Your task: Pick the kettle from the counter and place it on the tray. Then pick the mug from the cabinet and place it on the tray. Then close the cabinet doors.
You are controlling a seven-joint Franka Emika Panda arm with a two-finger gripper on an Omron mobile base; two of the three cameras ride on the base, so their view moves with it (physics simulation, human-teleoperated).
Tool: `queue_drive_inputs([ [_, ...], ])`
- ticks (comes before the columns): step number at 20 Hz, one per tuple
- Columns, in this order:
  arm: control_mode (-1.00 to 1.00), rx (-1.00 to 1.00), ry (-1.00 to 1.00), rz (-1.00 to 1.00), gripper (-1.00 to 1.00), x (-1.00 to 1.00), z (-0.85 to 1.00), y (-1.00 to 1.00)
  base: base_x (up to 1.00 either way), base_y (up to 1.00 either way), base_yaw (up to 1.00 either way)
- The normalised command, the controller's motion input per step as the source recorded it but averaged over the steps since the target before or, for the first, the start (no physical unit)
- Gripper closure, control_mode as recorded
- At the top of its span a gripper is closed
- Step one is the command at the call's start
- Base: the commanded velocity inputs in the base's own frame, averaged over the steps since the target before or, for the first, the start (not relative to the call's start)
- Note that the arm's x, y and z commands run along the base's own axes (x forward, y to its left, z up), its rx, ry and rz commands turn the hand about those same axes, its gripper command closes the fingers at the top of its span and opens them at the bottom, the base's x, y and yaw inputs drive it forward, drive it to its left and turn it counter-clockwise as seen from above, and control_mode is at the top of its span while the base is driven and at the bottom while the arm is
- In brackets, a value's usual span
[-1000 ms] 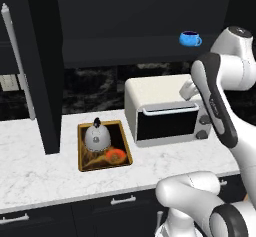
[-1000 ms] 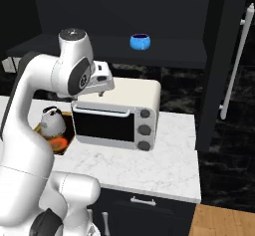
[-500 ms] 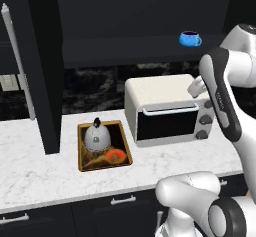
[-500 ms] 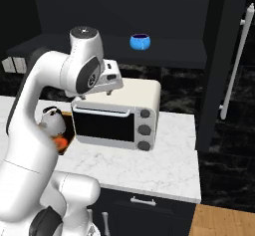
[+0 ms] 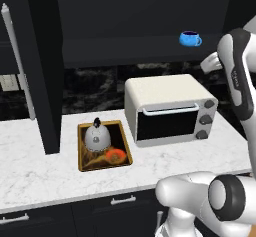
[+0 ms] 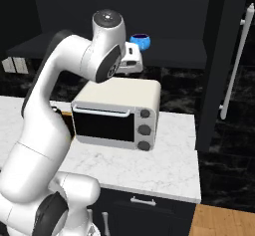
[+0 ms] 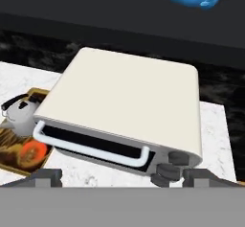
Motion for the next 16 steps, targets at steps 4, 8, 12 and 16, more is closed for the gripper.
queue_drive_inputs([
  [4, -1.0, 0.14, -0.15, -0.17, -1.0, 0.46, 0.35, -0.36, 0.0, 0.0, 0.0],
  [8, -1.0, 0.04, 0.0, -0.03, -1.0, 0.22, 0.0, -0.06, 0.0, 0.0, 0.0],
  [12, -1.0, 0.0, 0.0, 0.0, -1.0, 0.0, 0.0, -0.01, 0.0, 0.0, 0.0],
  [16, -1.0, 0.02, -0.02, 0.0, -1.0, 0.11, 0.0, -0.09, 0.0, 0.0, 0.0],
])
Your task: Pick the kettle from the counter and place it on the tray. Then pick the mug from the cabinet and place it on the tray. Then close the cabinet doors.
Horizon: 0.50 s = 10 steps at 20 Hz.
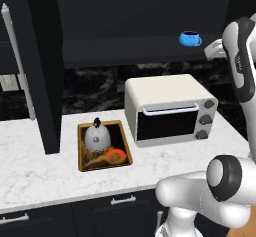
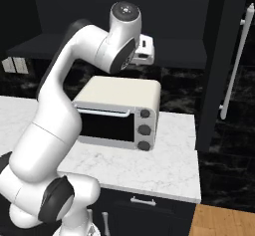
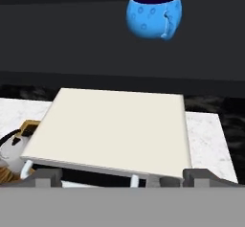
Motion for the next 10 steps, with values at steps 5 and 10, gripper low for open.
queue_drive_inputs([
  [5, -1.0, 0.01, -0.08, 0.0, -1.0, 0.26, 0.0, -0.1, 0.0, 0.0, 0.0],
  [10, -1.0, 0.0, -0.13, 0.0, -1.0, 0.3, 0.16, -0.13, 0.0, 0.0, 0.0],
])
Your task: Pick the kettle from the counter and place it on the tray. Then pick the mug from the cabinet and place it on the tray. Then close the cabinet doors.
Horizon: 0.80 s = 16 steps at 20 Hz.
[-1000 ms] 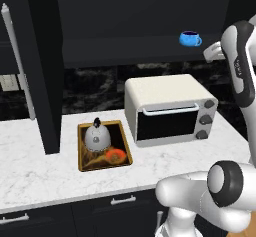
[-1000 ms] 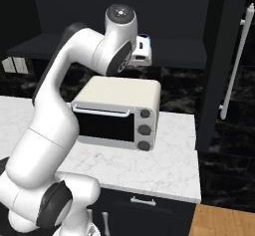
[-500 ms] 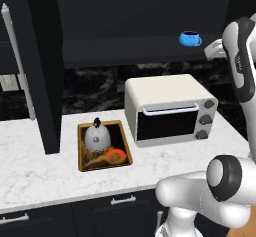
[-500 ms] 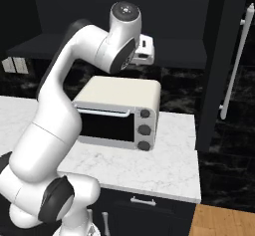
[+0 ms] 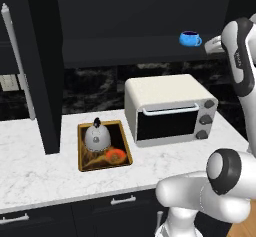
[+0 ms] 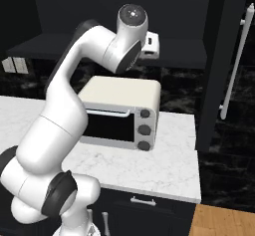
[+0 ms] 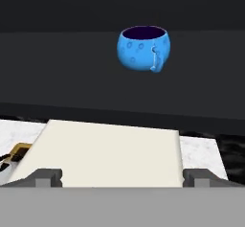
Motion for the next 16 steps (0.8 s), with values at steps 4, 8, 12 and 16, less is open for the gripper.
queue_drive_inputs([
  [4, -1.0, 0.0, -0.03, 0.01, -1.0, 0.46, 0.07, -0.17, 0.0, 0.0, 0.0],
  [8, -1.0, 0.0, 0.12, 0.07, -1.0, 0.62, 0.0, -0.11, 0.0, 0.0, 0.0],
  [12, -1.0, 0.0, 0.08, 0.08, -1.0, 0.46, 0.0, -0.13, 0.0, 0.0, 0.0],
  [16, -1.0, 0.0, 0.0, 0.08, -1.0, 0.42, 0.0, -0.19, 0.0, 0.0, 0.0],
])
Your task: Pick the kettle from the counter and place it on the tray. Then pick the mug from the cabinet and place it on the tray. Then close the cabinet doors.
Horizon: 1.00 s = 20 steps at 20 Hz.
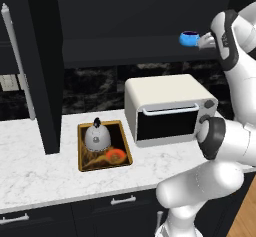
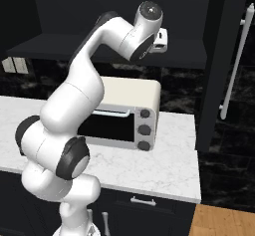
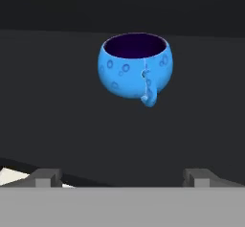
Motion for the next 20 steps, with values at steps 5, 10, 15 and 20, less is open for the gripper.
queue_drive_inputs([
  [5, -1.0, 0.0, 0.0, 0.06, -1.0, 0.37, 0.0, -0.06, 0.0, 0.0, 0.0],
  [10, -1.0, 0.0, 0.0, 0.04, -1.0, 0.26, 0.0, 0.0, 0.0, 0.0, 0.0],
  [15, -1.0, 0.0, 0.0, 0.01, -1.0, 0.19, 0.0, 0.0, 0.0, 0.0, 0.0],
  [20, -1.0, 0.0, 0.0, 0.02, -1.0, 0.21, 0.0, 0.0, 0.0, 0.0, 0.0],
])
